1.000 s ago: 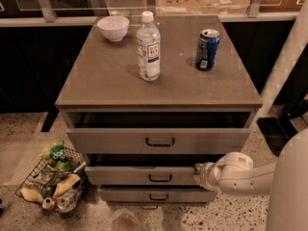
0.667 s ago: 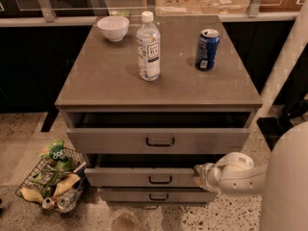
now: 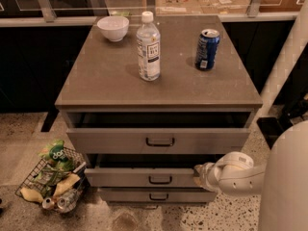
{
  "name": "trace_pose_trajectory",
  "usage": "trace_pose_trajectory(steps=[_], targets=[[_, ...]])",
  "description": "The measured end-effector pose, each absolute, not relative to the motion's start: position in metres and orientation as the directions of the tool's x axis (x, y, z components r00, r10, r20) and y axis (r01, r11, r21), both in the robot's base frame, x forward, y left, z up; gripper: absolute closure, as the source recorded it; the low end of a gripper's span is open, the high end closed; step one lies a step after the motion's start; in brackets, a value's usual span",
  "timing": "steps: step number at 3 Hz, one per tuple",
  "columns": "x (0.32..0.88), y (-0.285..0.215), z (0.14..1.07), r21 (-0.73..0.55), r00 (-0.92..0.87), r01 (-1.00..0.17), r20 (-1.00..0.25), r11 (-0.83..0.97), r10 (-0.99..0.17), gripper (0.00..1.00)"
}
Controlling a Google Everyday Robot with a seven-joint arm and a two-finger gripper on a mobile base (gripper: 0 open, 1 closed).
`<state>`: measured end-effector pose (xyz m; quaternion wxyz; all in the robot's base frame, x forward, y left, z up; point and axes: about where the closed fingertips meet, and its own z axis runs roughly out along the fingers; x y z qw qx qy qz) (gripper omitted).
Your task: Open middle drawer
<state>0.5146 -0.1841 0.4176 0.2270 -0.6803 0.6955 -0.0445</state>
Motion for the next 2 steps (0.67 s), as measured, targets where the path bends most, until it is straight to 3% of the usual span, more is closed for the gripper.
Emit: trace_pose_trajectory(steps=[2], targets=[[0.5118,-0.1824,0.4177,-0.362,0.028,-0.93,-0.25,0.066,-0.968,1.0]])
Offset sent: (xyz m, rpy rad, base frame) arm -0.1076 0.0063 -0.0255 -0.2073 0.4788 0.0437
